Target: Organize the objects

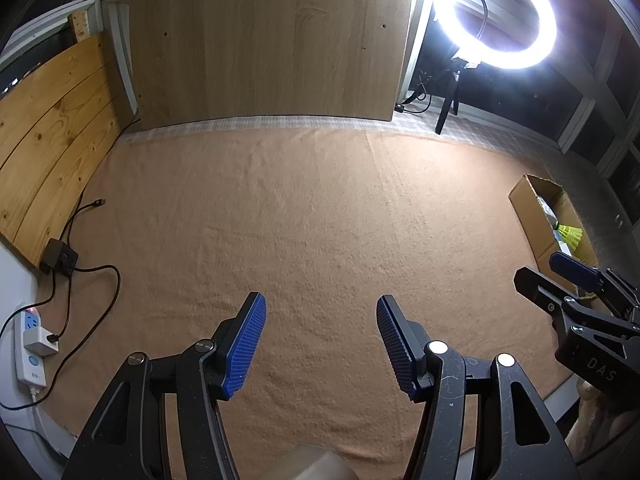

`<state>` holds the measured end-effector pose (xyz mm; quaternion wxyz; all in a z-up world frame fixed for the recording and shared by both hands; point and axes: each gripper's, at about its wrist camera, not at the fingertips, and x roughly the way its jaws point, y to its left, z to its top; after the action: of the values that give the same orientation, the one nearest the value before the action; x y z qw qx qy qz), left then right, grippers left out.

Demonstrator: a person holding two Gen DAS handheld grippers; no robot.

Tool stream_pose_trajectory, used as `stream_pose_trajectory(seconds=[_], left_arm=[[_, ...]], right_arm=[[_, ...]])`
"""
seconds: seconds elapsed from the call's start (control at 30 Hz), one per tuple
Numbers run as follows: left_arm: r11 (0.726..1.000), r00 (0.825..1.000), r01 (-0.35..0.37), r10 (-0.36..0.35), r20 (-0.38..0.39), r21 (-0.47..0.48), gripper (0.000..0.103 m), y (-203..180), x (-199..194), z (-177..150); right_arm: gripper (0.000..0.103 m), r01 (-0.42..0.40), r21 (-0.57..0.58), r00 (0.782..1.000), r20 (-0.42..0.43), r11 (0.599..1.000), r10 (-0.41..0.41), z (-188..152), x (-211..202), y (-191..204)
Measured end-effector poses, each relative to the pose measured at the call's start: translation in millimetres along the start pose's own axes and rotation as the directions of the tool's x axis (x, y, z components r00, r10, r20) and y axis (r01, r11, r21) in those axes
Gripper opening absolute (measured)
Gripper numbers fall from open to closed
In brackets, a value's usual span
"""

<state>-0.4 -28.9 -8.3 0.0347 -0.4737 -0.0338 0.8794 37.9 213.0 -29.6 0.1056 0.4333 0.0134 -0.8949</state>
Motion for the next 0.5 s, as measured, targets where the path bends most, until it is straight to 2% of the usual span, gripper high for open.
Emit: stream_pose_trajectory(seconds=[0.5], left_arm=[[1.000, 1.000, 0.000, 0.000, 0.002, 0.005, 0.061, 0.1, -0.7, -2.6]], right_arm=[[0.061, 0.002, 0.008, 1.000, -0.005, 1.000, -0.002, -4.2, 0.5, 1.6]])
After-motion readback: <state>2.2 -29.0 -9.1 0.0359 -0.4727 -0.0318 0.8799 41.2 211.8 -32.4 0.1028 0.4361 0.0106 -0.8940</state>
